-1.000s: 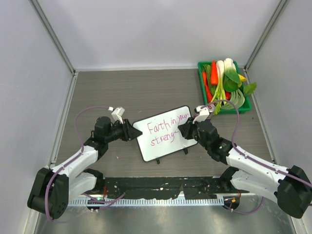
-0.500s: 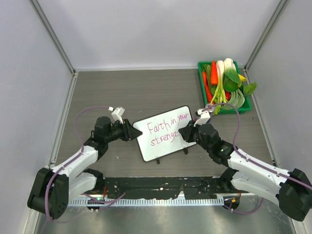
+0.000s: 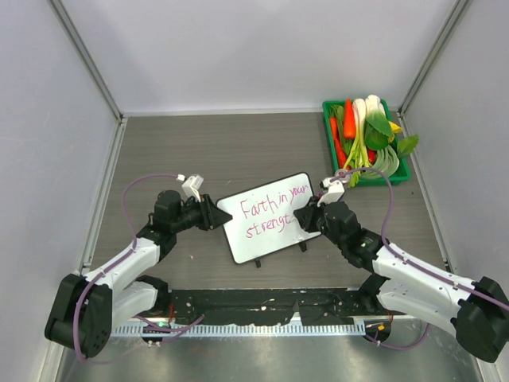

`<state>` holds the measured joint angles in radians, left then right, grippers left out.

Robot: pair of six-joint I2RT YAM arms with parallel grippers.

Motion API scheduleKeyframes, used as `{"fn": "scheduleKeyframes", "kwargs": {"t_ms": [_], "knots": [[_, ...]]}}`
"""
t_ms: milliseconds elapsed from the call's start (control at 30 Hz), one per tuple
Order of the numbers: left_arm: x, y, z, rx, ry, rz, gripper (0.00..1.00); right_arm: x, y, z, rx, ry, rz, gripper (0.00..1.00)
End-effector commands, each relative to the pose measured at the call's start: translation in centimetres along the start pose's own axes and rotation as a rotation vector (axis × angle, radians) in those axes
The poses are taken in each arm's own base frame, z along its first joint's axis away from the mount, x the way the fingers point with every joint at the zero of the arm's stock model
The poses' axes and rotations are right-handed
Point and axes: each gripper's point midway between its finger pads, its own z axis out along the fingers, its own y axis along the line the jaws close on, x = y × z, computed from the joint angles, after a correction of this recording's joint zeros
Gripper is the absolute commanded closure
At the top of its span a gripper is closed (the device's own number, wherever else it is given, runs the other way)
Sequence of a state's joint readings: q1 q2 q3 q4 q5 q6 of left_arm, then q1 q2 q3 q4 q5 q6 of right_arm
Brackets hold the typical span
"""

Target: Write a sentence on the whiteboard

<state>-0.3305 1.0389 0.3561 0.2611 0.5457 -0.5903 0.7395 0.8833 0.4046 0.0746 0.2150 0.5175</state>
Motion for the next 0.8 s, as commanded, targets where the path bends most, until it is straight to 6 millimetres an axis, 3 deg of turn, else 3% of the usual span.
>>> {"fn": "scheduleKeyframes", "kwargs": {"t_ms": [0, 367, 767], "knots": [[0.5, 1.9, 0.1, -0.07, 0.01, 0.042, 1.0, -2.6, -0.4, 0.2, 0.061, -0.063, -0.039, 0.99], [0.6, 1.9, 0.0, -0.072, 0.01, 0.041, 1.0, -6.3, 1.0, -0.6, 0.036, -0.158, -0.029, 0.99], [0.6, 1.9, 0.0, -0.07, 0.009, 0.044, 1.0, -6.8, 1.5, 0.6, 0.045, -0.159, -0.041, 0.99]]}}
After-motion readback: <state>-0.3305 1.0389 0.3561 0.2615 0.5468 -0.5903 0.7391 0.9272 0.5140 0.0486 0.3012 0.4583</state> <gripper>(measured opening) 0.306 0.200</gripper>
